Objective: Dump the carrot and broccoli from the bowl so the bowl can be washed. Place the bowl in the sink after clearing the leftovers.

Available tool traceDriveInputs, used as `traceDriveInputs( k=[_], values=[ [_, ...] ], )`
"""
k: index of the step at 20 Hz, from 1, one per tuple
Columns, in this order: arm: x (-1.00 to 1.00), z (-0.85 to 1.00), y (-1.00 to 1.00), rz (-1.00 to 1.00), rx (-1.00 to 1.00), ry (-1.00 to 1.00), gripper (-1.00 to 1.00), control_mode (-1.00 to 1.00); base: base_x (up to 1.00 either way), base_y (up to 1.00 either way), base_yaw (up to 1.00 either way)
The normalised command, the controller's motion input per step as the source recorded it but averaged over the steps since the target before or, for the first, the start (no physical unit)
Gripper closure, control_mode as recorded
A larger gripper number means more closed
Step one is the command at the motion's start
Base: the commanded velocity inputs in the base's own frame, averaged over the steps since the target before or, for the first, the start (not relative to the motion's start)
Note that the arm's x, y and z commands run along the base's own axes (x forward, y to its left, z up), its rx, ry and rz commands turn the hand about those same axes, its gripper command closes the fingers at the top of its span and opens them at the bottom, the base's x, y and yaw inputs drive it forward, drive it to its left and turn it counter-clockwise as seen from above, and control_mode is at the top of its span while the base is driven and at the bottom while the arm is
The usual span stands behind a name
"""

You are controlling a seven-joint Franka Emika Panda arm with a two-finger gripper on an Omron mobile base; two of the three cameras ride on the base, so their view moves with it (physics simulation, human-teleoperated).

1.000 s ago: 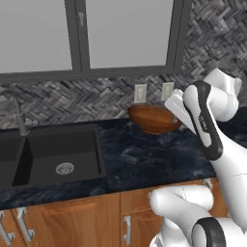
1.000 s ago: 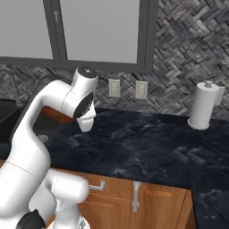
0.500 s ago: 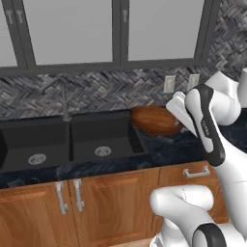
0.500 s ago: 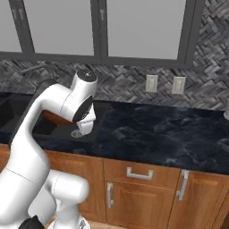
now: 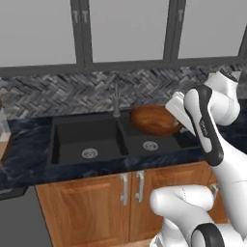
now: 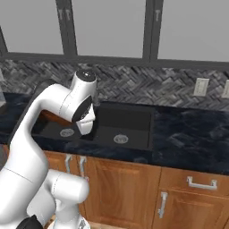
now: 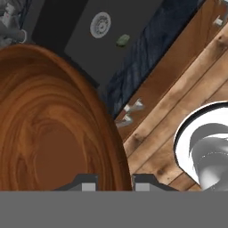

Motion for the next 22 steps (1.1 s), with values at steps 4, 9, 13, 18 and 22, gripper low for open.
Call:
traceDriveInputs(
  k=[4, 9, 13, 18, 22],
  values=[
    [0.0, 0.0, 0.0, 0.0, 0.0, 0.0, 1.0, 1.0, 0.42, 1.0, 0.0],
    [0.0, 0.0, 0.0, 0.0, 0.0, 0.0, 1.0, 1.0, 0.64, 0.99, -0.01],
    [0.0, 0.0, 0.0, 0.0, 0.0, 0.0, 1.0, 1.0, 0.4, 0.82, 0.0],
    [0.0, 0.0, 0.0, 0.0, 0.0, 0.0, 1.0, 1.0, 0.22, 0.41, -0.07],
    [0.0, 0.0, 0.0, 0.0, 0.0, 0.0, 1.0, 1.0, 0.49, 0.23, -0.11]
  ],
)
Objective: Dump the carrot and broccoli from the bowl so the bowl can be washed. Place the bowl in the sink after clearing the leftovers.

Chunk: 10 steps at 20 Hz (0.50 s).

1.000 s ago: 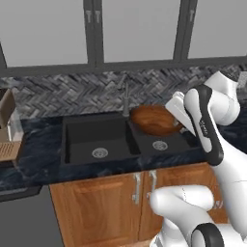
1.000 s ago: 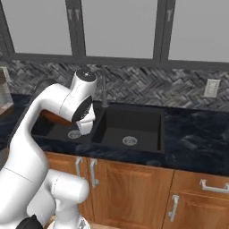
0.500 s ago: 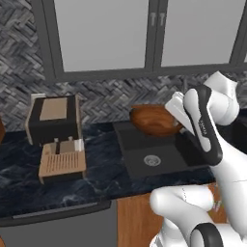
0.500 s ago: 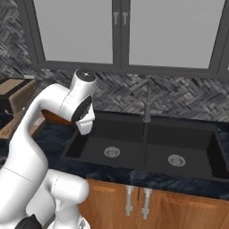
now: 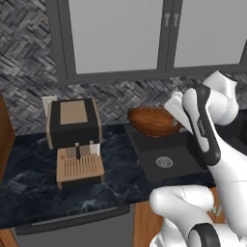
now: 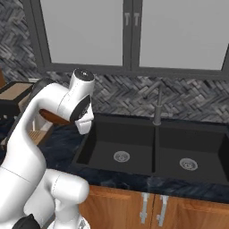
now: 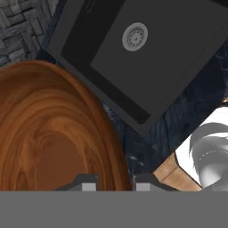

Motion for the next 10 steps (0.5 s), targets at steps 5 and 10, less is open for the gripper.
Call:
traceDriveInputs(
  k=[5, 10],
  values=[
    [0.0, 0.0, 0.0, 0.0, 0.0, 0.0, 1.0, 1.0, 0.5, 0.0, -0.06],
    [0.01, -0.15, -0.3, -0.13, 0.0, 0.05, 1.0, -1.0, 0.05, 0.0, -0.01]
  ],
)
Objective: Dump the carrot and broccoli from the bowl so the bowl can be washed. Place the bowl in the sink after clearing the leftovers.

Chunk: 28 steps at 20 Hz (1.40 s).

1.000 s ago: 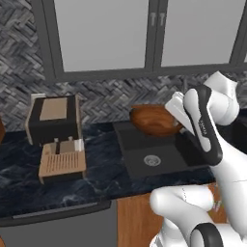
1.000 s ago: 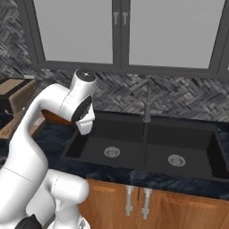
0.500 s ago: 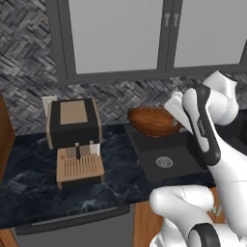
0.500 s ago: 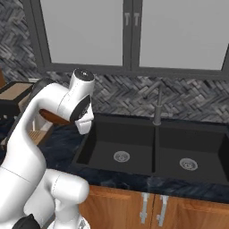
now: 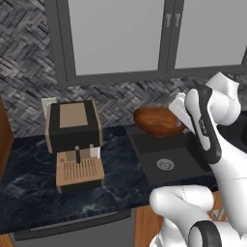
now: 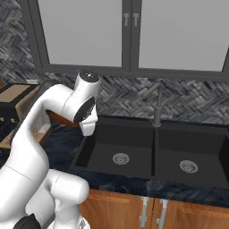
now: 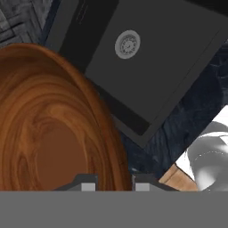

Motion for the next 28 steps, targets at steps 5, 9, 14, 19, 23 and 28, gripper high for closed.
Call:
traceDriveInputs(
  k=[5, 9, 14, 19, 23, 28],
  values=[
    [0.21, -0.46, -0.45, -0.5, 0.01, 0.19, 1.0, -1.0, 0.0, 0.0, 0.0],
    [0.49, -0.48, -0.08, -0.62, 0.0, 0.17, 1.0, -1.0, 0.0, 0.0, 0.0],
    [0.61, -0.47, -0.05, -0.53, 0.08, 0.13, 1.0, -1.0, 0.0, 0.0, 0.0],
    [0.67, -0.47, -0.1, -0.38, 0.03, 0.19, 1.0, -1.0, 0.0, 0.0, 0.0],
    [0.09, -0.17, -0.01, -0.09, 0.0, 0.11, 1.0, -1.0, 0.0, 0.0, 0.0],
    [0.11, -0.68, 0.0, -0.06, -0.02, 0.1, 1.0, -1.0, 0.0, 0.0, 0.0]
  ],
)
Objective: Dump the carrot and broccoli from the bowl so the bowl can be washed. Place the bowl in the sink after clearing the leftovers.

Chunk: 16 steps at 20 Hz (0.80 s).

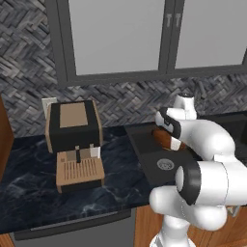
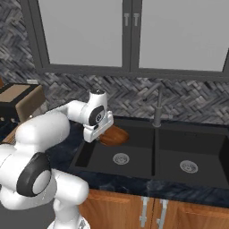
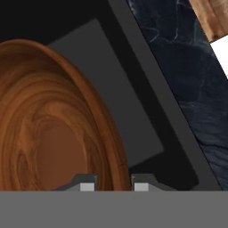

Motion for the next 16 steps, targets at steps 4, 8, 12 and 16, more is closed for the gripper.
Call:
traceDriveInputs(
  k=[4, 8, 12, 16],
  values=[
    [0.19, -0.49, -0.07, -0.06, 0.0, 0.04, 1.0, -1.0, 0.0, 0.0, 0.0],
    [0.22, -0.57, -0.09, -0.06, 0.0, 0.04, 1.0, -1.0, 0.0, 0.0, 0.0],
    [0.24, -0.36, -0.09, -0.06, 0.0, 0.02, 1.0, -1.0, 0.0, 0.0, 0.0],
    [0.02, -0.51, -0.04, -0.03, -0.03, 0.0, 1.0, -1.0, 0.0, 0.0, 0.0]
  ],
)
